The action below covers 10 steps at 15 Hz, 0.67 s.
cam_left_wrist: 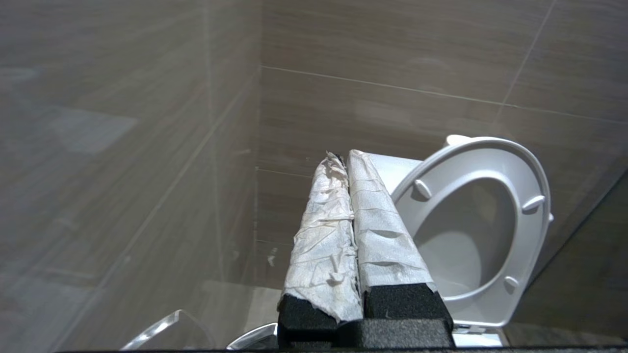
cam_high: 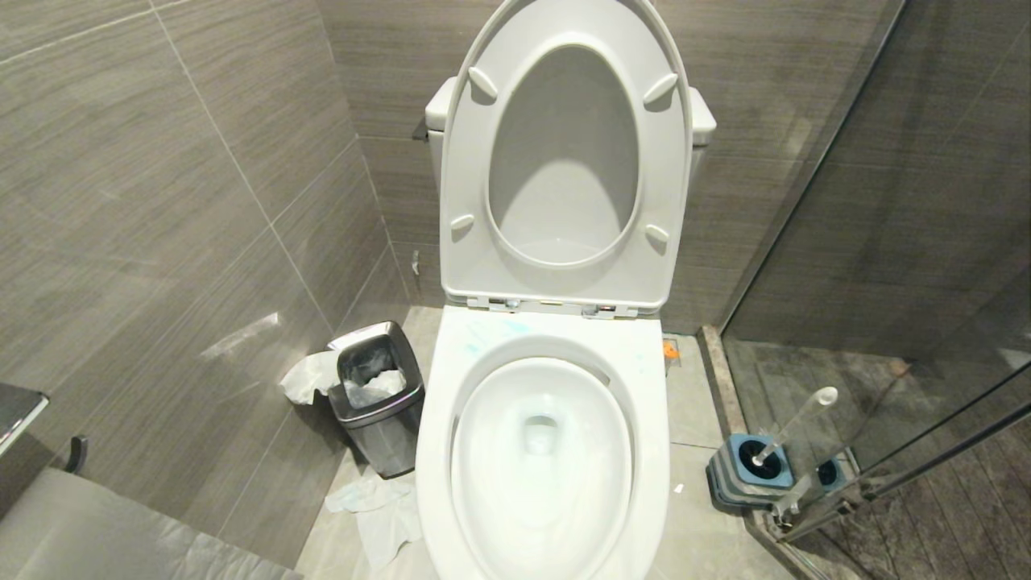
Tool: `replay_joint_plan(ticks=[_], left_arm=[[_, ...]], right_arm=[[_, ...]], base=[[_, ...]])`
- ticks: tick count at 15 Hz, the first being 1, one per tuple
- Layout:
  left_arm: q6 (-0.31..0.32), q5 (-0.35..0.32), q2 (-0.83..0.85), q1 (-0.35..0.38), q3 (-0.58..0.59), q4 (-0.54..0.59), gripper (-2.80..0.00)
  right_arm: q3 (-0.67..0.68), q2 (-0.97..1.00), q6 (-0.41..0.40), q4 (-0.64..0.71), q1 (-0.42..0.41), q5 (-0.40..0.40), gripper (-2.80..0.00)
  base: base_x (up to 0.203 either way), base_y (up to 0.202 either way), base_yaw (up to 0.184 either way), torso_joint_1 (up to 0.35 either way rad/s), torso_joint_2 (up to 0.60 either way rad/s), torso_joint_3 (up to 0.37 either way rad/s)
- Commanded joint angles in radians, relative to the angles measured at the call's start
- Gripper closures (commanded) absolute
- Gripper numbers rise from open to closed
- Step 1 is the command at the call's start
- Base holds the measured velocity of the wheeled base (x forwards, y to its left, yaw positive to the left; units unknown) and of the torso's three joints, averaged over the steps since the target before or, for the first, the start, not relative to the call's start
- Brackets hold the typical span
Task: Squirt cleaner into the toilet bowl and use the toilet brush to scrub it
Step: Pour in the cleaning agent
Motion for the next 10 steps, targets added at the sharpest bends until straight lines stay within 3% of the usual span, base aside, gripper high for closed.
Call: replay_joint_plan(ticks=[1,5,10], left_arm=[[-0.009,-0.037,-0.129,0.080,0.058,0.038,0.00],[-0.003,-0.063,-0.316,0.103,0.270,0.057,0.00],[0.049,-0.073,-0.614,0.104,0.654,0.054,0.00]], right_arm=[[0.000,0.000,0.001,0.000,0.000,0.000,0.00],[0.000,0.000,0.001,0.000,0.000,0.000,0.00],[0.000,0.000,0.001,0.000,0.000,0.000,0.00]], base=[[0.000,0.000,0.000,0.000,0.00,0.000],[0.000,0.000,0.000,0.000,0.00,0.000],[0.000,0.000,0.000,0.000,0.00,0.000]])
